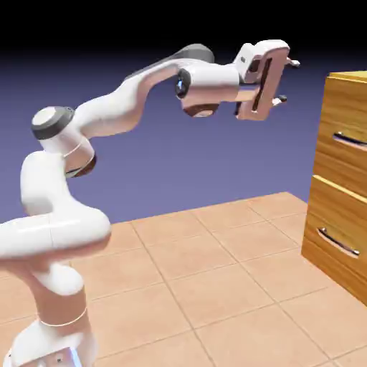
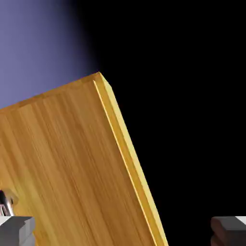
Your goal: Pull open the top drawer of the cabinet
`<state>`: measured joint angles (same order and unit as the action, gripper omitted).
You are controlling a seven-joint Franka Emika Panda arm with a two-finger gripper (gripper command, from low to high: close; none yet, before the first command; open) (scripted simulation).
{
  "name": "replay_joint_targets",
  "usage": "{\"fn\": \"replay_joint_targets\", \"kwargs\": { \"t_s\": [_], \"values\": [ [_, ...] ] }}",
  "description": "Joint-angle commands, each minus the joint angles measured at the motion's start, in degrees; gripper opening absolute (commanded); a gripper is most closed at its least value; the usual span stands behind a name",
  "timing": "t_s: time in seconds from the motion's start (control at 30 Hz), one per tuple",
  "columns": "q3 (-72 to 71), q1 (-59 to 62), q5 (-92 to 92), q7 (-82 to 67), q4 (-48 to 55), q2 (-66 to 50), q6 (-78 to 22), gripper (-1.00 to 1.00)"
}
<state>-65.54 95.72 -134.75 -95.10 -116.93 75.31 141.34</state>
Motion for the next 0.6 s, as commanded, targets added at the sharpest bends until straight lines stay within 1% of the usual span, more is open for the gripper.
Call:
{"fn": "replay_joint_targets", "kwargs": {
  "t_s": [0.0, 0.33, 0.4, 0.57],
  "values": [
    [-1.19, 1.75, -2.44, -2.5, 0.8, 0.77, -0.59, 0.0],
    [-13.06, 19.21, -26.84, -27.4, 8.78, 8.5, -6.51, 0.0],
    [-13.08, 19.24, -26.89, -27.45, 8.79, 8.51, -6.52, 0.0],
    [-14.23, 25.7, -27.06, -25.83, 19.17, 8.62, -2.58, 0.0]
  ]
}}
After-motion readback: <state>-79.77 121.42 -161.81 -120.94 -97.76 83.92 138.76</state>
